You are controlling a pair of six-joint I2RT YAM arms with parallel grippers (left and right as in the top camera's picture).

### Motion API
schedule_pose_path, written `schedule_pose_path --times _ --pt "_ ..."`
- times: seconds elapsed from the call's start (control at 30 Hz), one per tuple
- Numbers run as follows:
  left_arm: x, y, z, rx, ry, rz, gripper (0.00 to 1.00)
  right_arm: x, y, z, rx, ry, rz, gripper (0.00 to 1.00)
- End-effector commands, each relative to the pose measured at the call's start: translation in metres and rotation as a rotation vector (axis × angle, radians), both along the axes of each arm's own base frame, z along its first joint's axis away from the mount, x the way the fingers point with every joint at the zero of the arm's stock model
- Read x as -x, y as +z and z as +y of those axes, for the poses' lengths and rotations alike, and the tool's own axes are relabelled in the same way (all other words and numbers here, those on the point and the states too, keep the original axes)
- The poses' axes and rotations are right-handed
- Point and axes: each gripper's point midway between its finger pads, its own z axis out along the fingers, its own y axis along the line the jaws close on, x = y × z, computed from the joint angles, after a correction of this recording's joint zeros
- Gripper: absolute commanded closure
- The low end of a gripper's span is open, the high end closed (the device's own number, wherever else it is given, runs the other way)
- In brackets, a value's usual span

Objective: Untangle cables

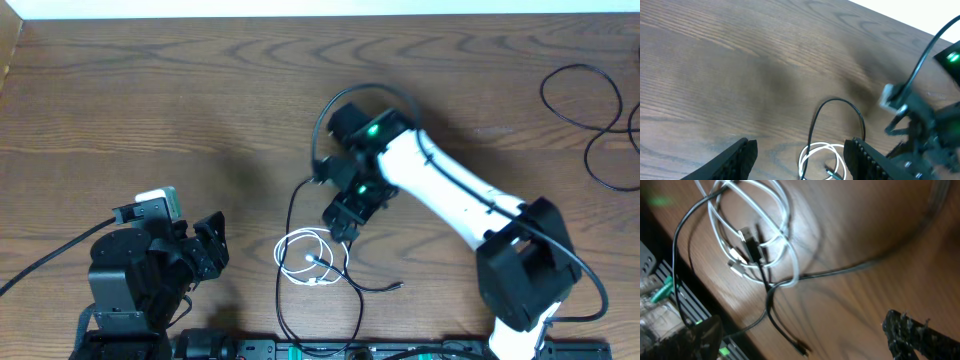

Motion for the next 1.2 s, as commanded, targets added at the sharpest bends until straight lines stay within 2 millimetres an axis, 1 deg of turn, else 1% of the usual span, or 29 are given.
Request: schedule_pose_path --times 0.0,0.1,0.17,0.3,0.53,0.6,0.67,0.7,0.77,0.8,0.83,0.93,1.03,1.1,1.17 --pt "0.000 0.003 0.004 -0.002 0.023 -0.007 0.38 0.020 -0.016 0.011 0.010 0.077 0.000 0.01" --pt "0.000 0.003 0.004 -0.002 0.023 -0.006 0.38 0.032 -0.028 0.021 -0.001 0.120 -0.014 0.02" --pt "0.000 0.003 0.004 -0.002 0.023 -0.006 0.38 0.035 -0.035 0.025 -0.014 0.135 -0.026 0.05" --pt "0.001 0.002 0.004 -0.002 0.023 -0.003 0.38 0.038 -0.045 0.031 -0.032 0.152 -0.045 0.16" --pt "0.001 0.002 0.003 -0.002 0.023 0.000 0.37 0.043 -0.061 0.038 -0.055 0.112 -0.052 0.26" --pt "0.001 0.002 0.003 -0.002 0.023 0.000 0.37 0.045 -0.068 0.040 -0.059 0.090 -0.054 0.28" --pt "0.001 0.002 0.004 -0.002 0.023 0.001 0.37 0.047 -0.072 0.040 -0.059 0.077 -0.053 0.36" --pt "0.002 0.002 0.003 -0.002 0.023 0.001 0.37 0.049 -0.073 0.041 -0.059 0.074 -0.052 0.43" --pt "0.002 0.001 0.004 -0.002 0.023 0.004 0.37 0.049 -0.074 0.042 -0.059 0.067 -0.052 0.68" --pt "0.002 0.001 0.003 -0.002 0.023 0.004 0.37 0.049 -0.074 0.043 -0.061 0.059 -0.052 0.94" --pt "0.002 0.001 0.004 -0.002 0.023 0.004 0.37 0.048 -0.074 0.044 -0.061 0.045 -0.052 0.99" --pt "0.002 0.001 0.004 -0.002 0.023 0.005 0.37 0.041 -0.071 0.050 -0.071 -0.032 -0.055 0.99" --pt "0.003 0.000 0.003 -0.002 0.023 0.010 0.37 0.025 -0.058 0.059 -0.096 -0.108 -0.069 0.99" --pt "0.004 -0.001 0.003 -0.002 0.023 0.015 0.37 0.007 -0.040 0.065 -0.125 -0.161 -0.089 0.99" --pt "0.005 -0.002 0.004 -0.003 0.023 0.022 0.37 -0.014 -0.017 0.069 -0.158 -0.203 -0.117 0.99"
